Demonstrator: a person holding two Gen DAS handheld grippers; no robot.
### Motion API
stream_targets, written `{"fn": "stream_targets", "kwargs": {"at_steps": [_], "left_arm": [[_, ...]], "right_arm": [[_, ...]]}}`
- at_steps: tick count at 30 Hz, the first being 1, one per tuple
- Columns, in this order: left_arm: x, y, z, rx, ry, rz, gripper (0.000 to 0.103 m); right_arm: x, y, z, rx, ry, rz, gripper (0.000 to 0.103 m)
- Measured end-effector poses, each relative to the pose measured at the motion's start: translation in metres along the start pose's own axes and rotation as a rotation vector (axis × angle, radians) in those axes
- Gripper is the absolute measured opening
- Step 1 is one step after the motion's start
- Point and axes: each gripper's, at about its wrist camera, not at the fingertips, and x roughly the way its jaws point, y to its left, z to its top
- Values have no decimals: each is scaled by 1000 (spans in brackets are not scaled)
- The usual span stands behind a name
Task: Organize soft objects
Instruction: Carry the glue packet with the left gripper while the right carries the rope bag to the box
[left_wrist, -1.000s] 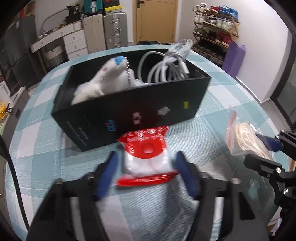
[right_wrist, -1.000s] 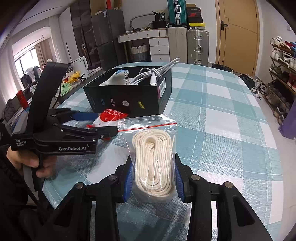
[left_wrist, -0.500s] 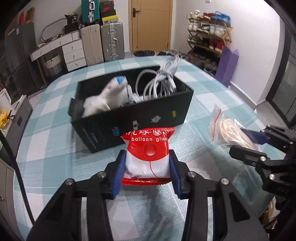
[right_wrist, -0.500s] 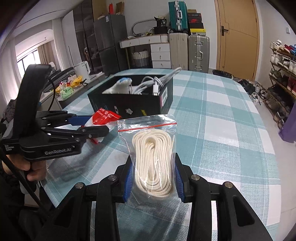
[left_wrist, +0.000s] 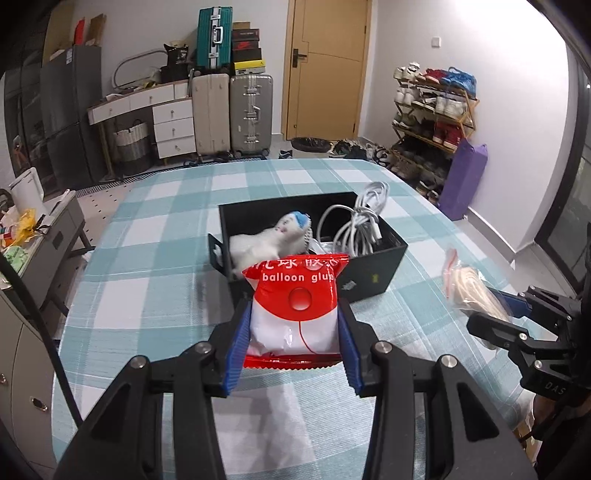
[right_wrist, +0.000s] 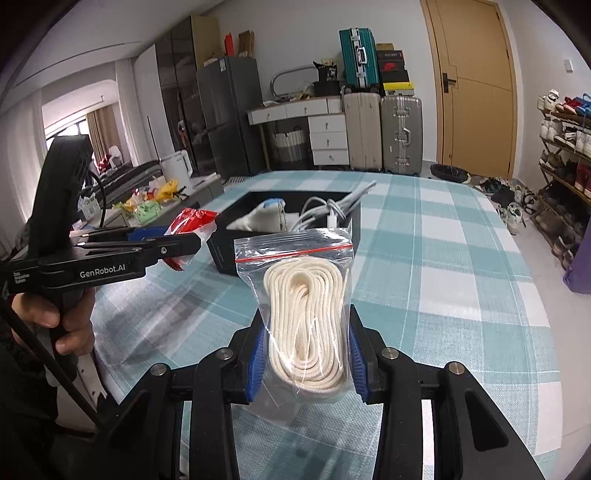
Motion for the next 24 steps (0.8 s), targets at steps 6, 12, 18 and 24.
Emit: {"fn": "stream_targets", "kwargs": {"at_steps": [6,12,18,24], "left_arm": [[-1,8,6,-14,-21,2,43],[1,13,12,-25,-40,-9,43],[2,16,18,-26,-51,-12,43],[5,22,25,-37,-61,-13,43]], "right_arm": [[-2,1,5,31,-38,8,38],[-1,5,20,33,-67,1,38],[3,10,41,23,-90,4,38],[12,12,57,22,-92,-2,38]]}}
